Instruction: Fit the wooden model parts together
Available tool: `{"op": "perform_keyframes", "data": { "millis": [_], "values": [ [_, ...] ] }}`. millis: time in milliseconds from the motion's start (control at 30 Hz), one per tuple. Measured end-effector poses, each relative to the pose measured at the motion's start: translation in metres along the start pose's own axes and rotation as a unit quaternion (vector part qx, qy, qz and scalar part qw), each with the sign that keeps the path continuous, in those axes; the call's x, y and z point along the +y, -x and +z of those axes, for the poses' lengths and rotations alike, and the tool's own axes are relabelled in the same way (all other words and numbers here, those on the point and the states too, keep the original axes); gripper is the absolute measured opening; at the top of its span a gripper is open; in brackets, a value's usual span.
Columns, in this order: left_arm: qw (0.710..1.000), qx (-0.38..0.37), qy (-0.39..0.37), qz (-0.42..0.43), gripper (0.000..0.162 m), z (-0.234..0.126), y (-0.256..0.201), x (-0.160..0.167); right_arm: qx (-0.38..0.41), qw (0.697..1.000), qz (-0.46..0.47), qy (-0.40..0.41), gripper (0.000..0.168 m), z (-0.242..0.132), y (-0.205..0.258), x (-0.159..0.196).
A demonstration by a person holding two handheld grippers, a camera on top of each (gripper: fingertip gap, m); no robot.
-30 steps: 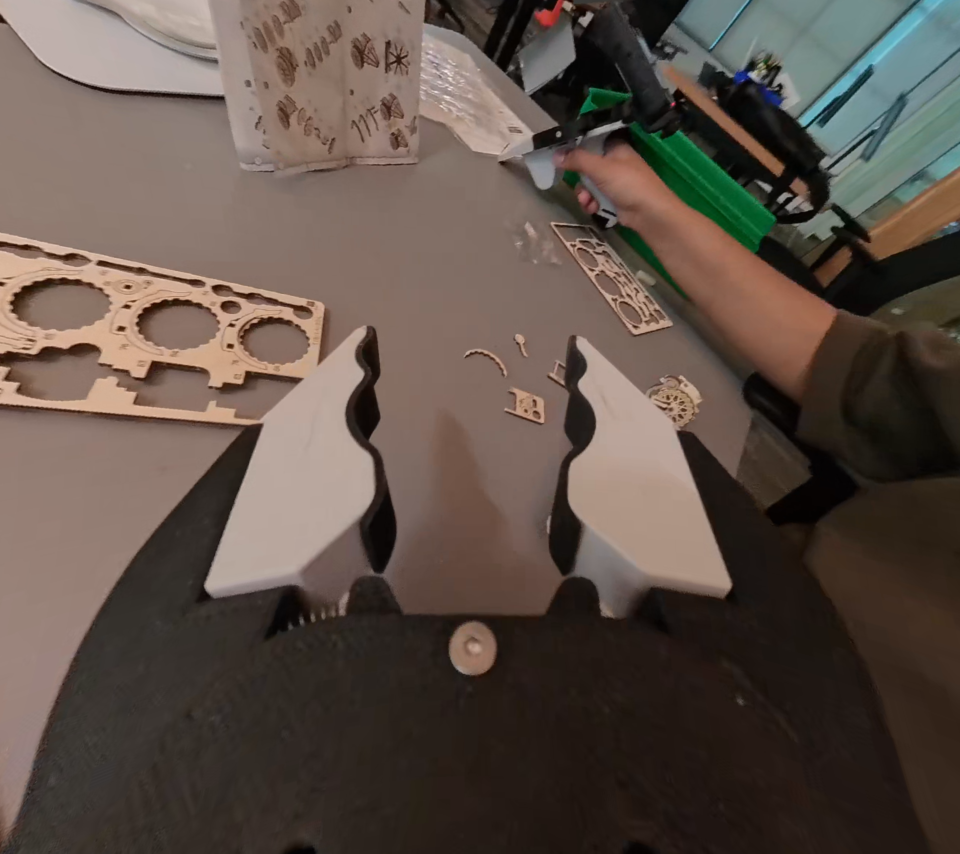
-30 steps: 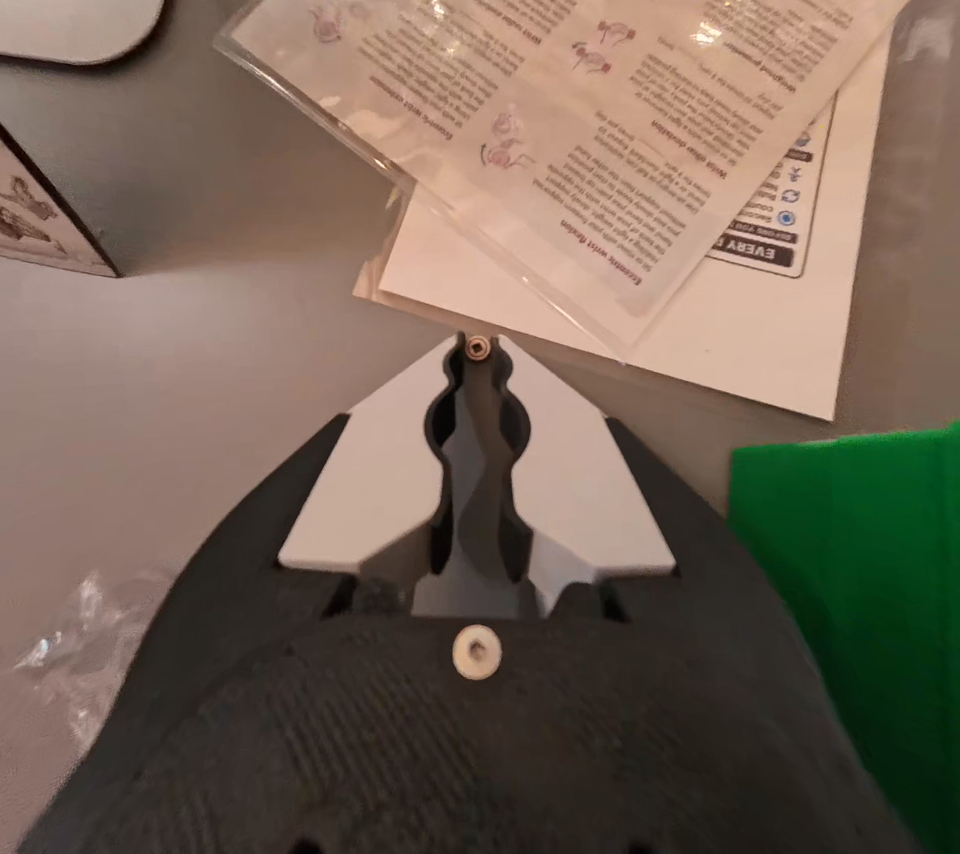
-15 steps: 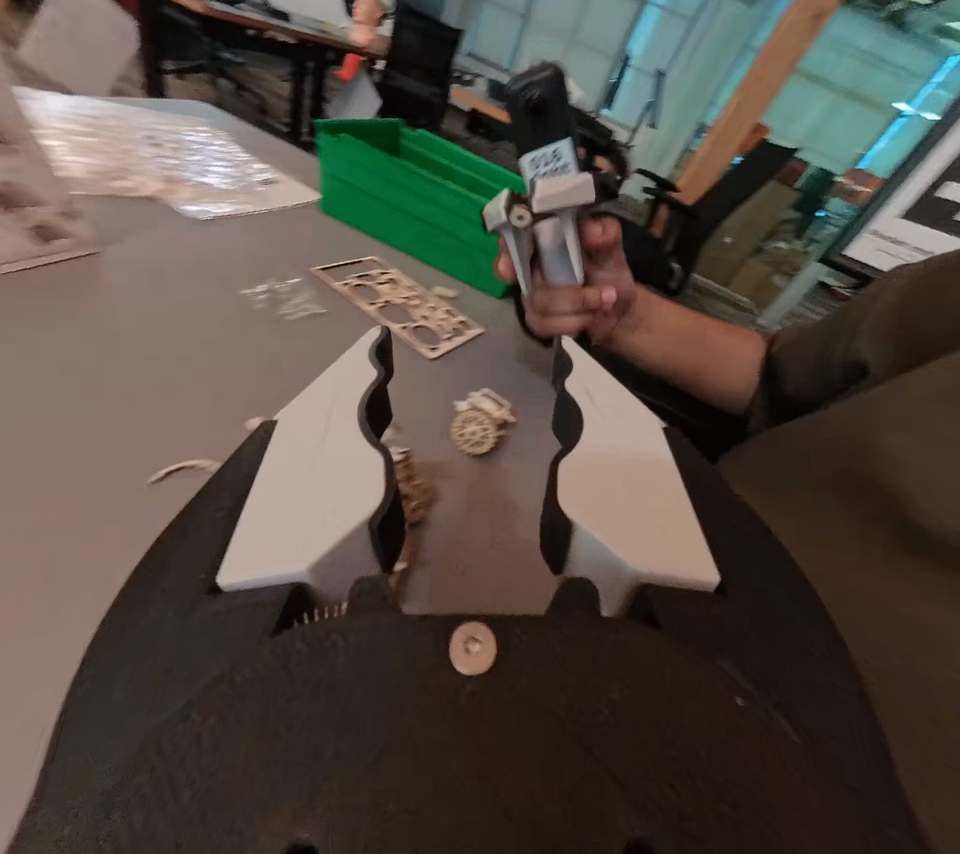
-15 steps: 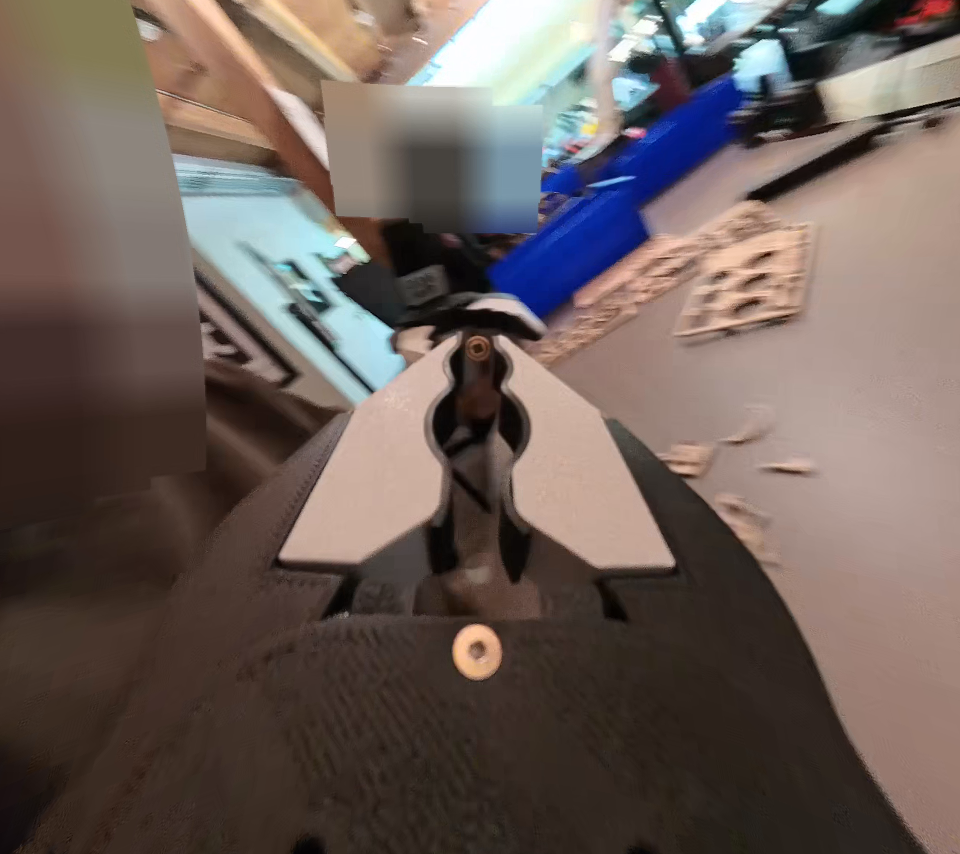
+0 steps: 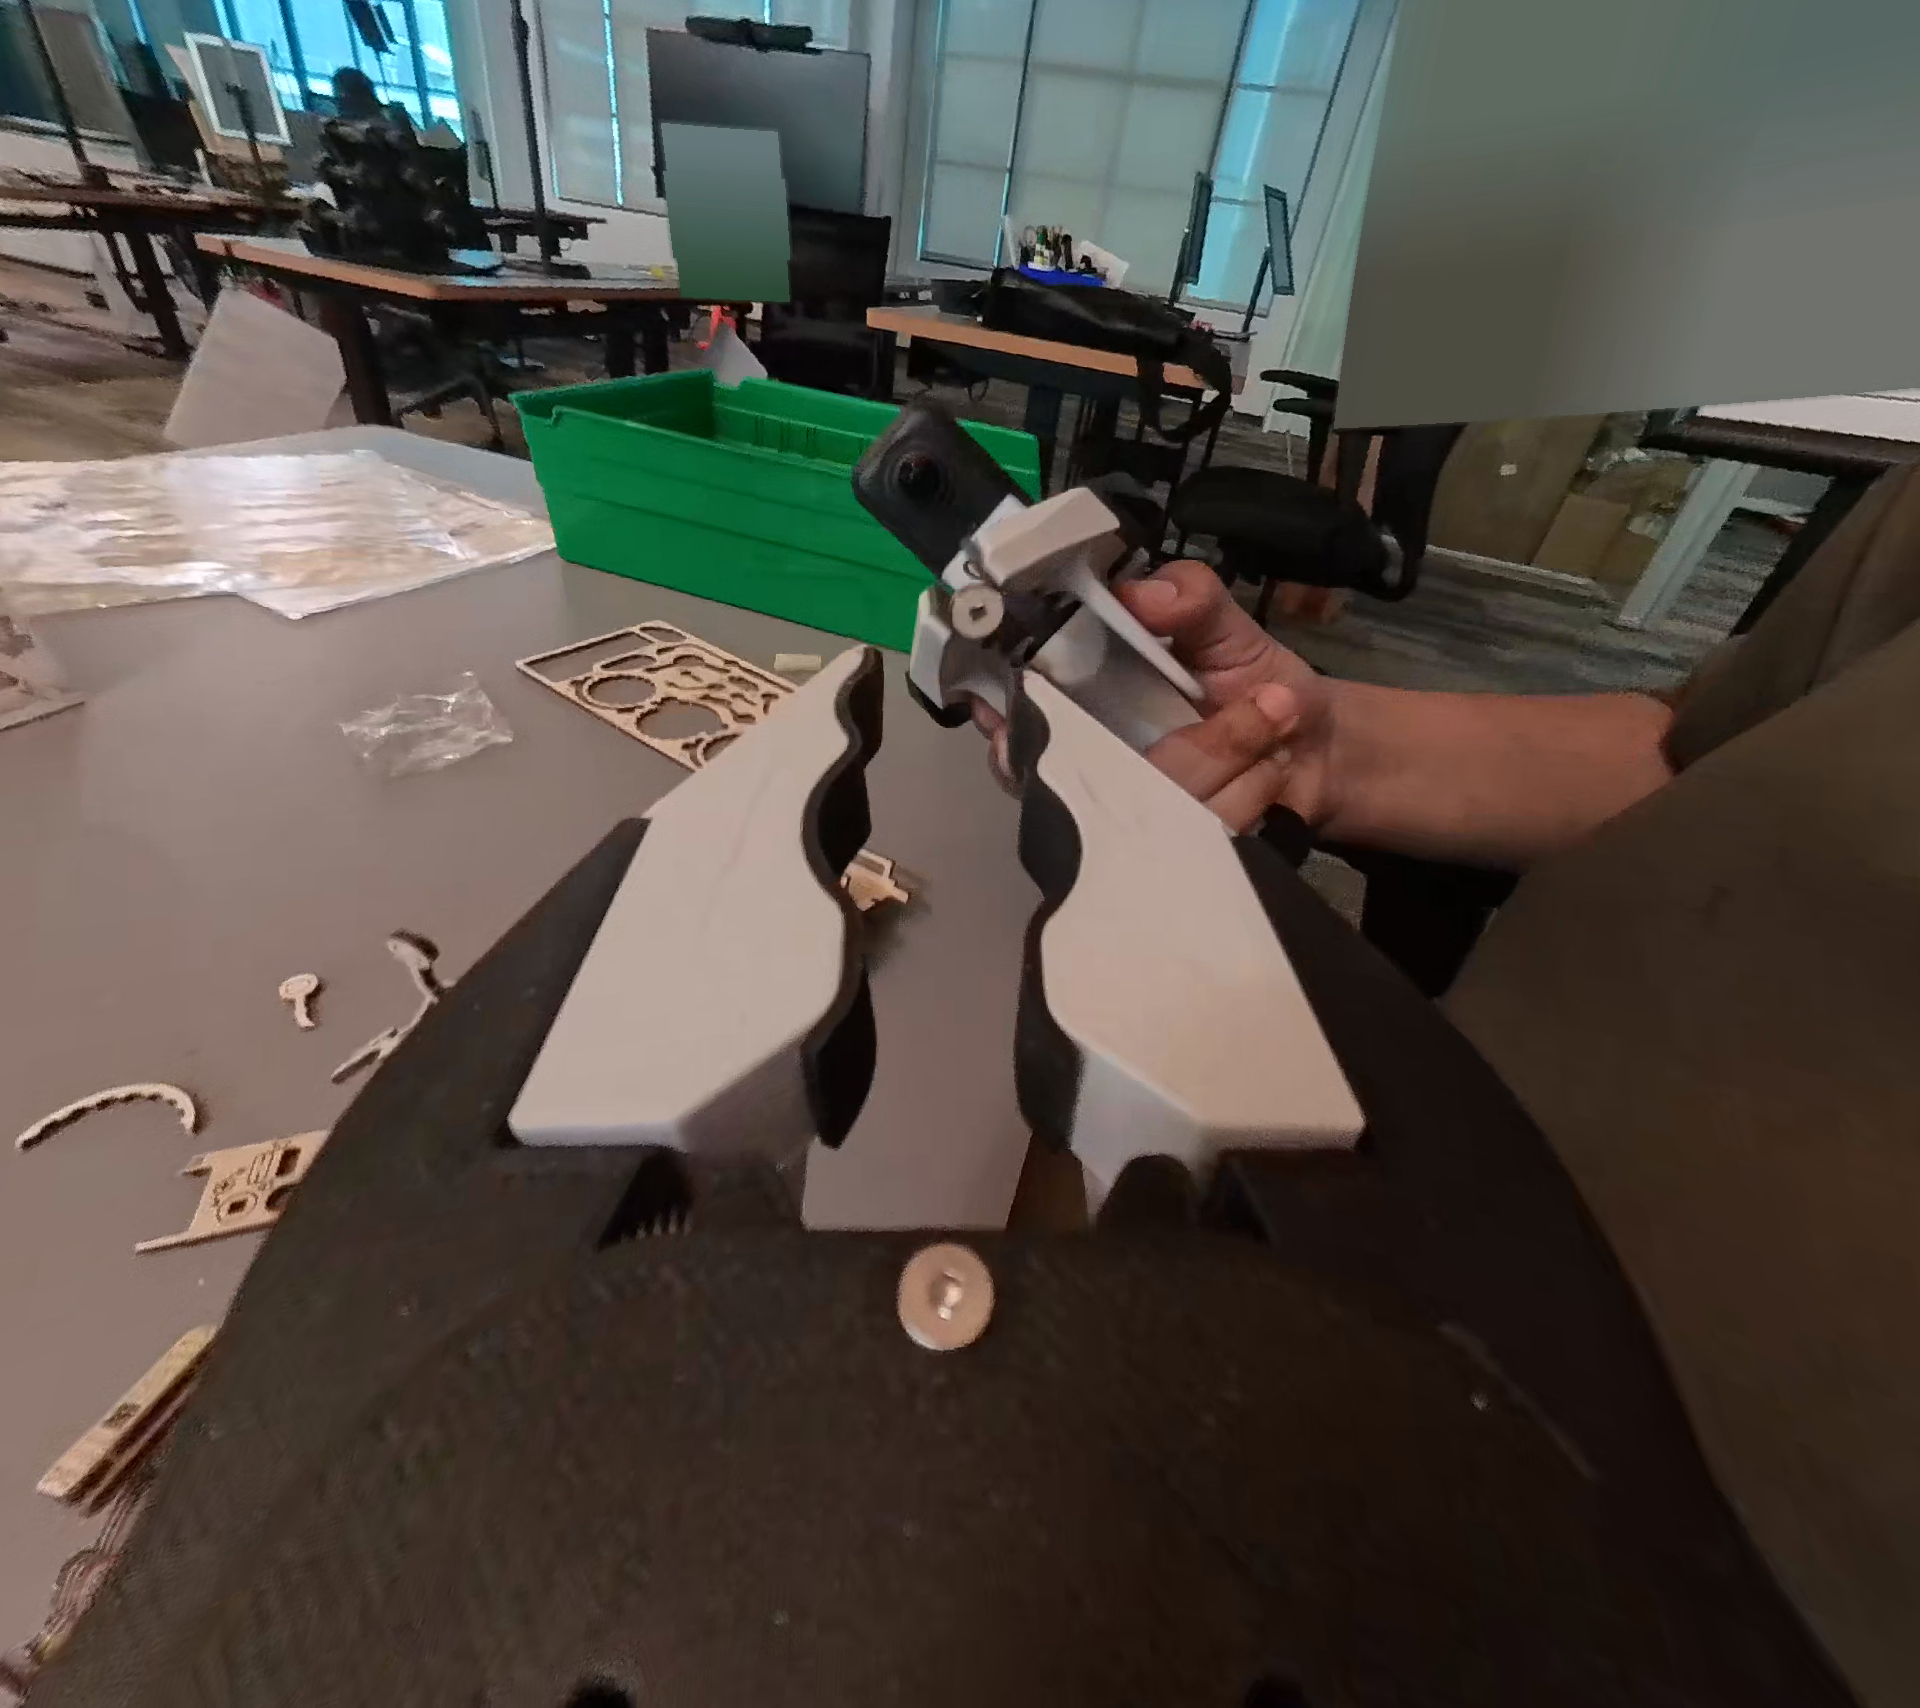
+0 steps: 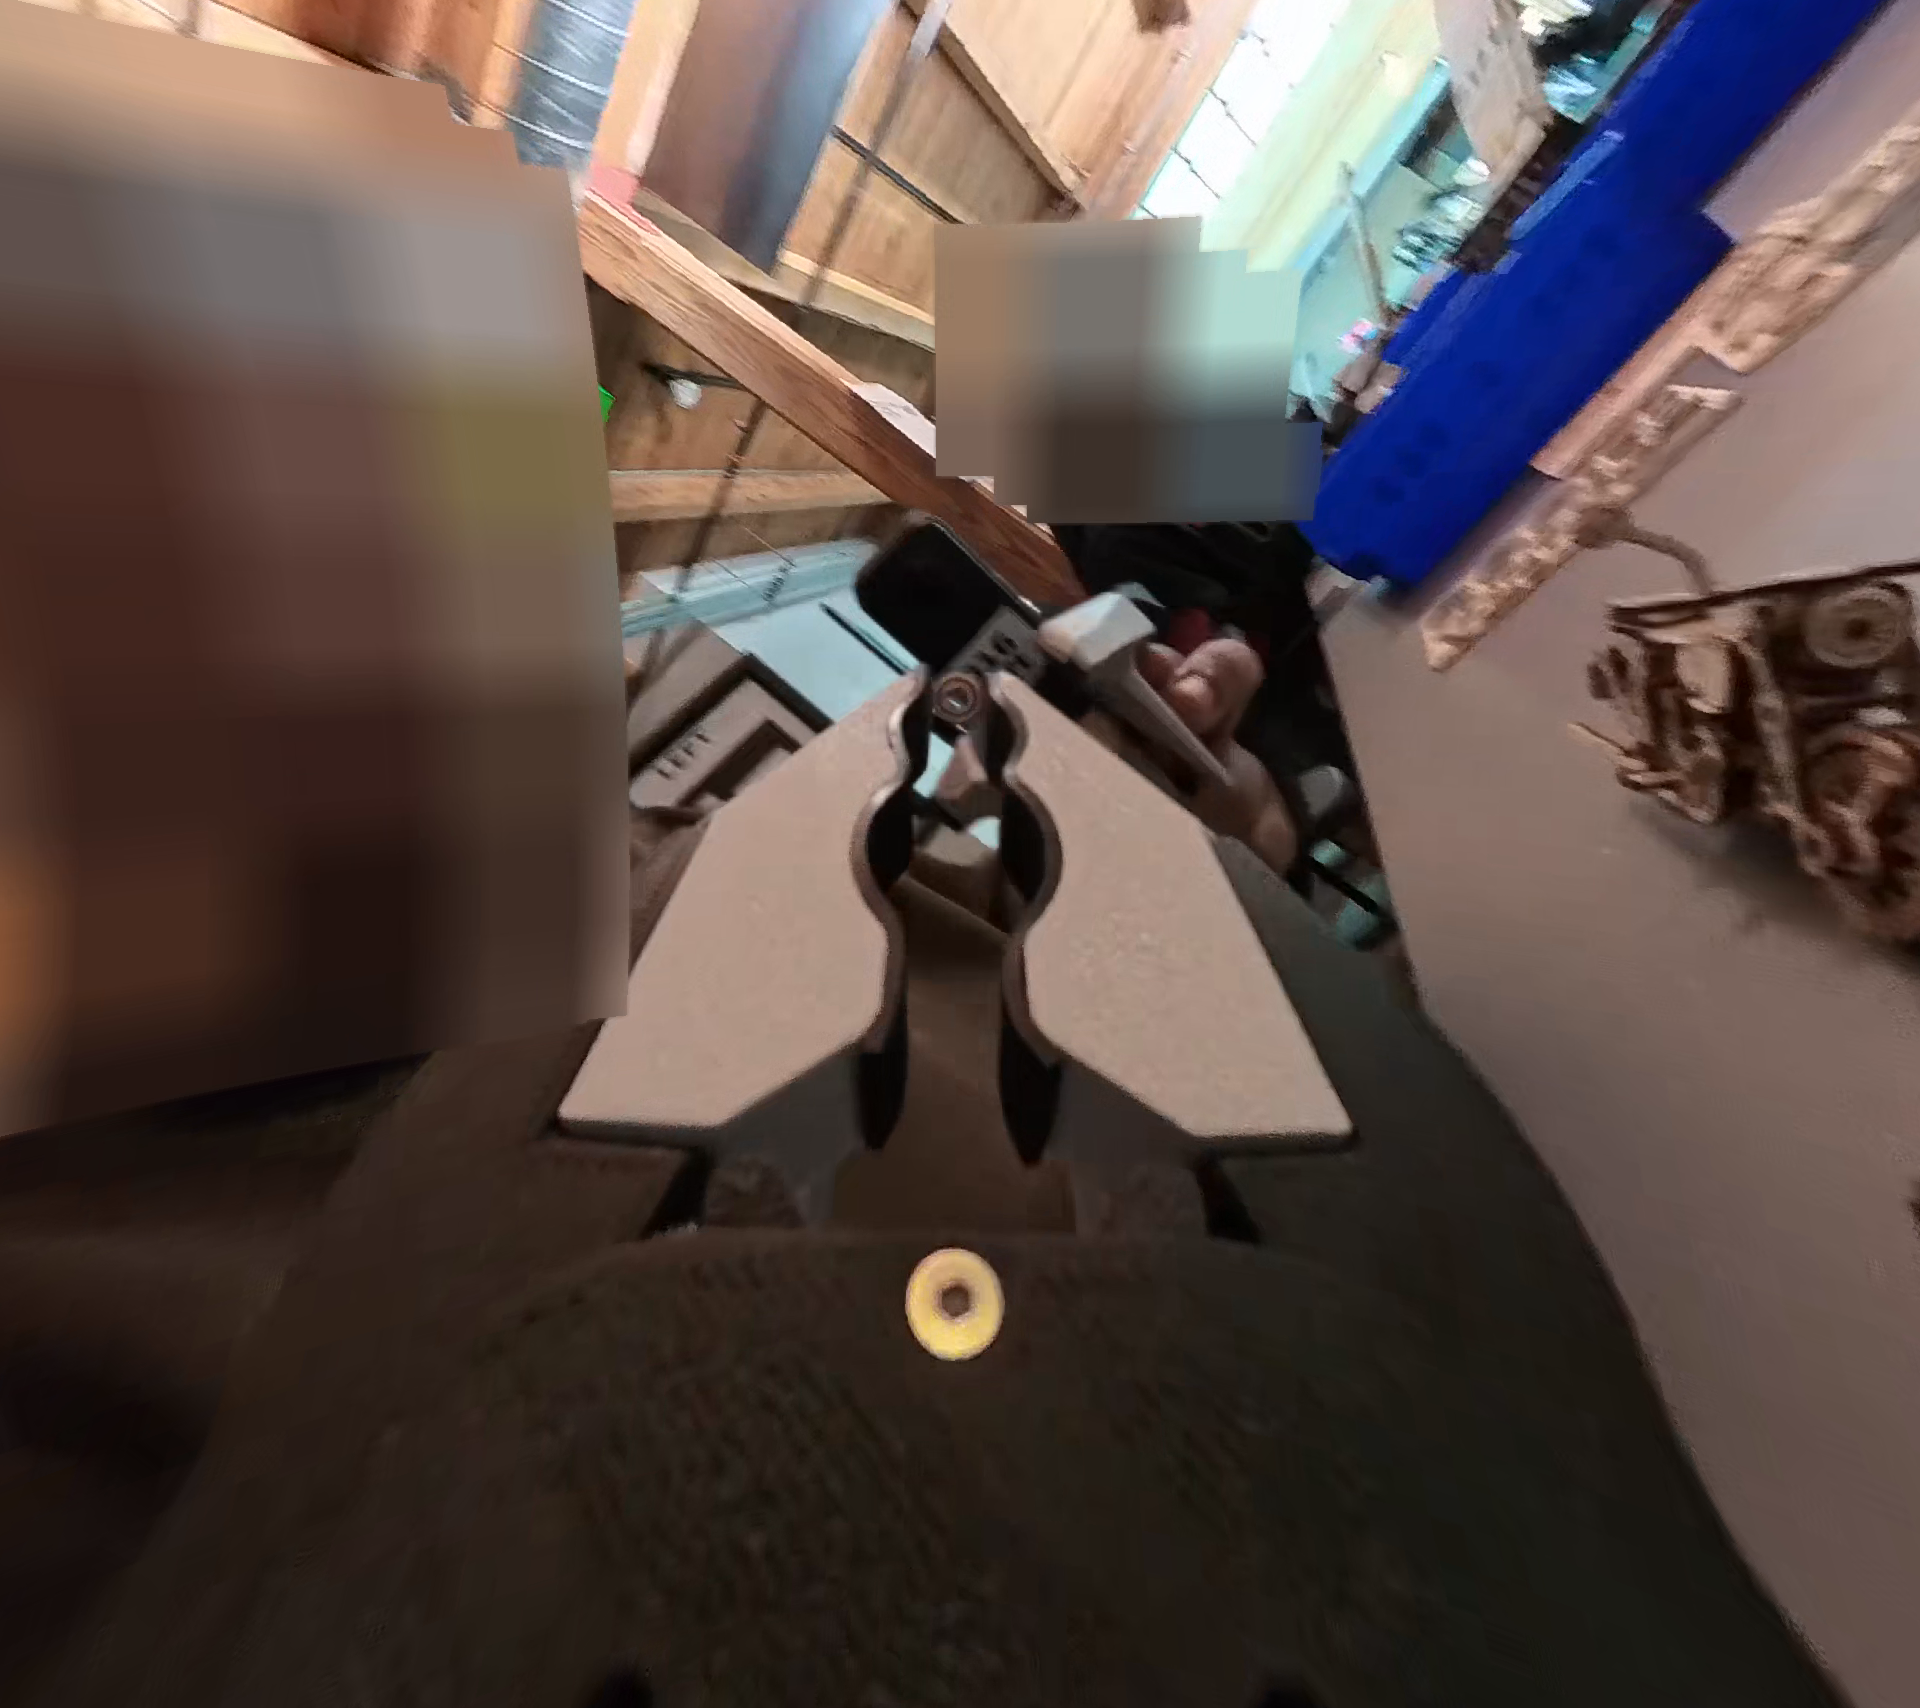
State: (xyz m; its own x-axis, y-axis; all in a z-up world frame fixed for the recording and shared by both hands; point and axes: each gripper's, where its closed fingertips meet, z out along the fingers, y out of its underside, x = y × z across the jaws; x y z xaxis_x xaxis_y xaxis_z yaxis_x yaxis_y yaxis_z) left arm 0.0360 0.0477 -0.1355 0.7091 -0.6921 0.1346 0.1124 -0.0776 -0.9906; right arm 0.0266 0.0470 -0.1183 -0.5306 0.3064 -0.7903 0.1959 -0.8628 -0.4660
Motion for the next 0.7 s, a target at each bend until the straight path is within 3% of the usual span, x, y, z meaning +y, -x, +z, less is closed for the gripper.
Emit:
{"op": "perform_keyframes", "data": {
  "millis": [33,233,400,700],
  "values": [
    [1.0,0.0,0.008,-0.002,0.017,0.0,0.003,0.005,0.025,1.0,-0.009,0.016,0.007,-0.001,-0.008,0.003],
    [0.997,0.038,0.062,0.017,0.014,0.001,0.003,0.031,0.106,0.988,-0.058,0.102,0.007,-0.012,-0.036,0.018],
    [0.995,0.04,0.088,0.037,0.009,0.003,0.003,0.043,0.126,0.982,-0.04,0.135,0.008,-0.019,-0.051,0.028],
    [0.992,0.032,0.098,0.066,0.005,0.005,0.006,0.048,0.111,0.986,0.008,0.126,0.008,-0.019,-0.054,0.028]
  ]
}}
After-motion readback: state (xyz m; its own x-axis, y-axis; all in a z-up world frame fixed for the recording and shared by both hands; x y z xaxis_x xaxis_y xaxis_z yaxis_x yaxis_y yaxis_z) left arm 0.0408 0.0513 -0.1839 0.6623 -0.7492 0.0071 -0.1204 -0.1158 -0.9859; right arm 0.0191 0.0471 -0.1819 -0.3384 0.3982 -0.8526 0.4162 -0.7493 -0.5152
